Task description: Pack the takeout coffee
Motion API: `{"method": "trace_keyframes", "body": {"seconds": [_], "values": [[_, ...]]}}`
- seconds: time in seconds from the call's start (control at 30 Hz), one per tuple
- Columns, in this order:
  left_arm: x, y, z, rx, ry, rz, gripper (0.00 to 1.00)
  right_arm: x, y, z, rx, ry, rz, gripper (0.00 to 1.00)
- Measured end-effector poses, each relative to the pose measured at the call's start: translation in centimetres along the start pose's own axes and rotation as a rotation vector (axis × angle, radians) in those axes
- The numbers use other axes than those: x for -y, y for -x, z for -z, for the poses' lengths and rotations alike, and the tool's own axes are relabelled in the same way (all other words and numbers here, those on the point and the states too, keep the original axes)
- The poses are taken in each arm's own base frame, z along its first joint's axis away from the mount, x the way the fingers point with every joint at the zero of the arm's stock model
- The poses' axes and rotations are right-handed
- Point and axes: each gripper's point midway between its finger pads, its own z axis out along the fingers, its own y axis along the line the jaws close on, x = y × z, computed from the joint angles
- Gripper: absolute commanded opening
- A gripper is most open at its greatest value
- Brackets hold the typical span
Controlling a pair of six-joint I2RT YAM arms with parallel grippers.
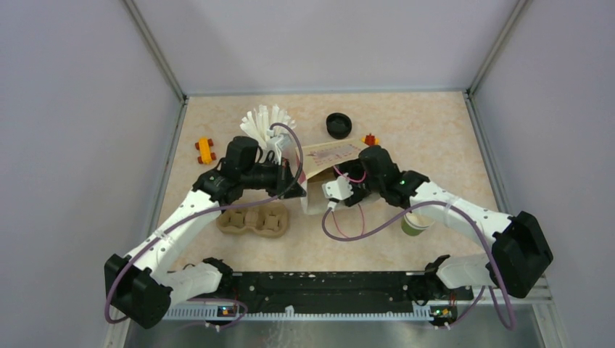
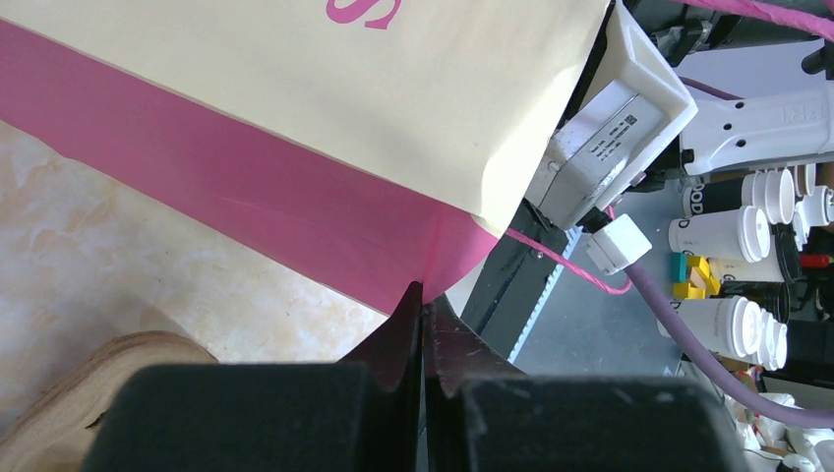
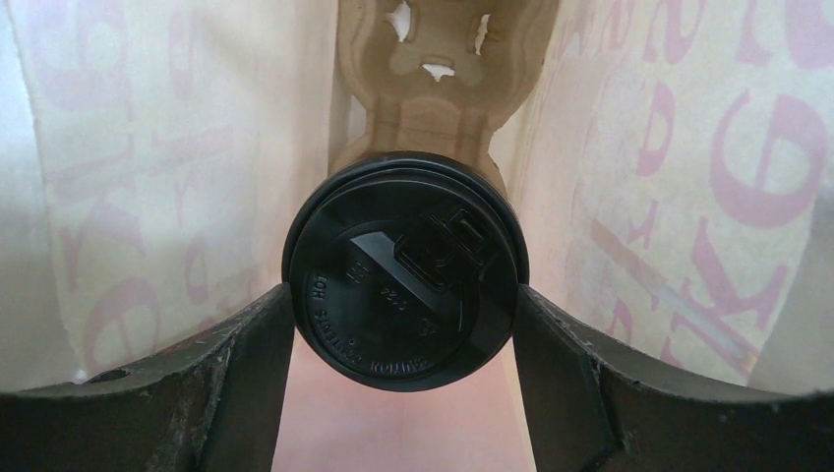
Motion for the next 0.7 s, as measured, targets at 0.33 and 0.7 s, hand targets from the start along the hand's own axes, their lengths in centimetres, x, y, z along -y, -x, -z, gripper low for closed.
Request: {"method": "trace_keyframes", "body": {"seconds": [0.33, 0.7], "values": [[-0.06, 0.03, -0.07, -0.002, 0.001, 0.001, 0.0, 0.47, -0.17, -0.15, 0.008, -0.02, 0.009, 0.61], [-0.07, 0.34, -0.23, -0.003, 0.001, 0.002, 0.0, 0.5, -0.69, -0.21, 0.012, -0.014, 0.02, 0.61]]}}
